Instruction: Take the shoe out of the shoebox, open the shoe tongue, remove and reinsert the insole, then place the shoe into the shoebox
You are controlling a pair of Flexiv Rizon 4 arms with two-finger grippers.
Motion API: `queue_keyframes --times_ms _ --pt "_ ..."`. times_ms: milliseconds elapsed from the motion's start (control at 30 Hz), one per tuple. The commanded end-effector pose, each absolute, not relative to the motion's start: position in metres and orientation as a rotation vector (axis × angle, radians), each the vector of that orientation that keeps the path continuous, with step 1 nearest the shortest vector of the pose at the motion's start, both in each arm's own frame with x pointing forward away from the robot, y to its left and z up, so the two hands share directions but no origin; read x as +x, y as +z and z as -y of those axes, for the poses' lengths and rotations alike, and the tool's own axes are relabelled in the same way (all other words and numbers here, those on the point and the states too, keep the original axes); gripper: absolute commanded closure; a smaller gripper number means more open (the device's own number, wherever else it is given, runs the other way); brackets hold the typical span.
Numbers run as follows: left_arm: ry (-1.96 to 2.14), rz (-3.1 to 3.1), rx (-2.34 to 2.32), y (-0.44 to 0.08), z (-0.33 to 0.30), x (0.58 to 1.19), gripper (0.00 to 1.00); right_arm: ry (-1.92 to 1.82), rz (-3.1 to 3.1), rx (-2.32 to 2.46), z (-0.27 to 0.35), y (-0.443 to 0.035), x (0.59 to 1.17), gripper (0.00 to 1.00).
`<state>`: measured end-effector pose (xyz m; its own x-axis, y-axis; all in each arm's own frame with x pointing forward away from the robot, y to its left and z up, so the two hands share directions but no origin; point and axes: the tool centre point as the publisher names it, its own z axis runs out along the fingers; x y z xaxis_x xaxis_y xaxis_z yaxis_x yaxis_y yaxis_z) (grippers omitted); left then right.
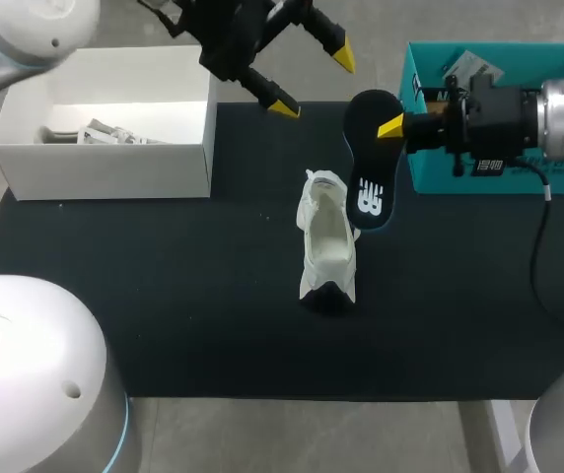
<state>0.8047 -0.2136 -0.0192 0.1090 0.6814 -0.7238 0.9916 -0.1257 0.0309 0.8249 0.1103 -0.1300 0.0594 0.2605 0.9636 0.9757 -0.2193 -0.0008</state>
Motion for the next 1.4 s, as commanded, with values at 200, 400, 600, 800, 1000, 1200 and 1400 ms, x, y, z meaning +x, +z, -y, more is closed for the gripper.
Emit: queue_keyframes --times_ms 200,400,600,800,1000,1200,1400 --pt "-0.386 -1.733 2.248 0.008 0.226 0.829 0.0 -1.219 1.272 -1.584 -0.121 -0.138 0.834 1.0" --pt "-0.271 -1.82 2.313 0.011 0.229 0.825 0.0 -1.234 1.27 -1.581 -0.124 -0.137 0.84 1.0" --pt "-0.236 -1.873 2.325 -0.004 0.225 0.819 0.0 -1.271 1.211 -1.628 -0.118 -0.124 0.842 1.0" --pt "-0.237 -1.895 2.313 -0.015 0.221 0.817 0.0 -1.292 1.223 -1.586 -0.118 -0.113 0.839 1.0" --pt "-0.238 -1.858 2.273 -0.016 0.225 0.819 0.0 -1.278 1.227 -1.569 -0.122 -0.114 0.839 1.0" --pt "-0.216 -1.879 2.202 -0.015 0.232 0.822 0.0 -1.272 1.221 -1.545 -0.125 -0.113 0.837 1.0" --pt "-0.211 -1.874 2.188 -0.015 0.24 0.82 0.0 -1.268 1.22 -1.538 -0.126 -0.114 0.835 1.0"
